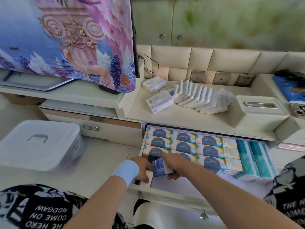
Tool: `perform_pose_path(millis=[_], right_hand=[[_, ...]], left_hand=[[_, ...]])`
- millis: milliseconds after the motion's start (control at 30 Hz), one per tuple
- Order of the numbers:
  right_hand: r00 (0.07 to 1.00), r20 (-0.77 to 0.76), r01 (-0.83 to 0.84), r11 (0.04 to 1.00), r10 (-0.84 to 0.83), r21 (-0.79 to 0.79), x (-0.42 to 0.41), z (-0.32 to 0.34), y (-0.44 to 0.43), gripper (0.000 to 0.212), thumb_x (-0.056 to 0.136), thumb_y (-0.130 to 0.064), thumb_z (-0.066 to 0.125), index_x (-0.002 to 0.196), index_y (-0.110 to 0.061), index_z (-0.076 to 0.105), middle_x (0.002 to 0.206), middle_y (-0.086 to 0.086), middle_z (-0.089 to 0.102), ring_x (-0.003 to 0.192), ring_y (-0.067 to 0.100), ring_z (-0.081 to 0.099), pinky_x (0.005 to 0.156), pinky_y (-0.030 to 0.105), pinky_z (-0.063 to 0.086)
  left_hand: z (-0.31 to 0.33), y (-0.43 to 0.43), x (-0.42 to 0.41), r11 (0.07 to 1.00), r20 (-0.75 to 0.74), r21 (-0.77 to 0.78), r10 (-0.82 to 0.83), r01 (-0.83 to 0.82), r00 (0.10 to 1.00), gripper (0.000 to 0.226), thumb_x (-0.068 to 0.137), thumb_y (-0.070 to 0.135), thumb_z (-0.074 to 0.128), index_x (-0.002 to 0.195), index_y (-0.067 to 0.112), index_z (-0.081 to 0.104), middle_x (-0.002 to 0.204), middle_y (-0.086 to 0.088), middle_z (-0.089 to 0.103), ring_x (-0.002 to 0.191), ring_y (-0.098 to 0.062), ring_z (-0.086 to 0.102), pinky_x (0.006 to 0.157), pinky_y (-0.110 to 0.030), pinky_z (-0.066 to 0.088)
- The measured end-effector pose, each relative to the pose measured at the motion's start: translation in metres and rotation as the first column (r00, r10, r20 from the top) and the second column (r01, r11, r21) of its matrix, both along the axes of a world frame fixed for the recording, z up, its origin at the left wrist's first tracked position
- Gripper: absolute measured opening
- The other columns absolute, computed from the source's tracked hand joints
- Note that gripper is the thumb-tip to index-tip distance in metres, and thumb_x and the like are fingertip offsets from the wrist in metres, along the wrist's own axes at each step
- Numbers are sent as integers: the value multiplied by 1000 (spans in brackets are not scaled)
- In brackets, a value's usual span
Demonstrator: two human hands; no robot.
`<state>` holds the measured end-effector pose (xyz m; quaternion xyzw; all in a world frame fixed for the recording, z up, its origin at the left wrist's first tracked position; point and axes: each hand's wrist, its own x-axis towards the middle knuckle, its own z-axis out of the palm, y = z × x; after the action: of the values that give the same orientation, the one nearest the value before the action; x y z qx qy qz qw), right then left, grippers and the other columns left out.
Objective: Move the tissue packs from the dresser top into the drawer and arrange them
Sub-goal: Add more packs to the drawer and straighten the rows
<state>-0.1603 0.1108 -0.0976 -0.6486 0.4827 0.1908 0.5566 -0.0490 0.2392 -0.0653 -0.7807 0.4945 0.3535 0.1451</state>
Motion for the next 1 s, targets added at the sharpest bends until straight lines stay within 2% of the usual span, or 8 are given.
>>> perform_pose_path(millis=[167,300,400,567,667,767,867,1000], right_hand=[[998,45,44,997,-40,-70,8,6,16,60,99,-62,33,101,-7,56,83,20,72,55,24,66,50,26,53],[986,154,47,997,-57,67,9,-2,23,46,98,-52,47,113,-9,56,93,15,73,66,22,70,54,24,52],[995,87,-52,999,50,17,11,-7,22,27,97,-26,53,115,-5,54,98,15,73,66,19,70,53,24,50],[989,6,-145,988,145,-53,13,-14,22,24,97,-27,55,114,-9,56,105,9,71,81,19,72,67,29,54],[1000,20,2,999,-1,-50,18,-19,27,20,94,-21,56,109,-7,57,100,14,72,89,25,73,79,35,60],[973,36,225,973,-227,46,22,-20,28,14,92,-11,56,106,-7,56,100,16,70,85,26,73,77,41,62],[983,25,181,983,-182,36,19,-15,30,19,92,-20,59,106,-8,56,98,14,72,84,23,73,79,39,61],[1000,-10,-14,998,13,-65,16,-16,40,34,88,-40,64,102,-9,64,94,7,75,83,17,72,69,27,55]], left_hand=[[2,3,6,997,-15,-66,31,-32,999,44,81,33,74,124,28,65,129,6,58,111,-22,59,96,-38,51],[0,4,9,987,-49,-131,87,-93,995,30,86,27,70,117,27,71,125,6,60,110,-21,60,97,-34,49],[-2,6,11,980,-19,-158,122,-123,992,26,87,27,69,114,27,71,122,6,63,108,-21,60,94,-32,50],[-5,10,16,946,-23,-213,245,-244,969,21,85,26,70,105,25,63,113,4,66,101,-19,62,90,-33,53],[-5,11,15,953,-36,-174,244,-246,969,24,84,27,73,107,26,66,115,5,66,103,-19,62,91,-32,52],[-7,9,14,959,-60,-144,239,-246,969,28,85,27,74,112,27,73,118,7,65,105,-18,62,94,-29,51],[-9,5,11,935,-54,-155,314,-318,948,31,83,36,72,111,22,72,110,3,67,99,-20,63,91,-29,52],[-8,2,10,936,54,-143,333,-322,942,26,85,46,66,85,21,67,87,2,63,83,-20,62,83,-29,53]])
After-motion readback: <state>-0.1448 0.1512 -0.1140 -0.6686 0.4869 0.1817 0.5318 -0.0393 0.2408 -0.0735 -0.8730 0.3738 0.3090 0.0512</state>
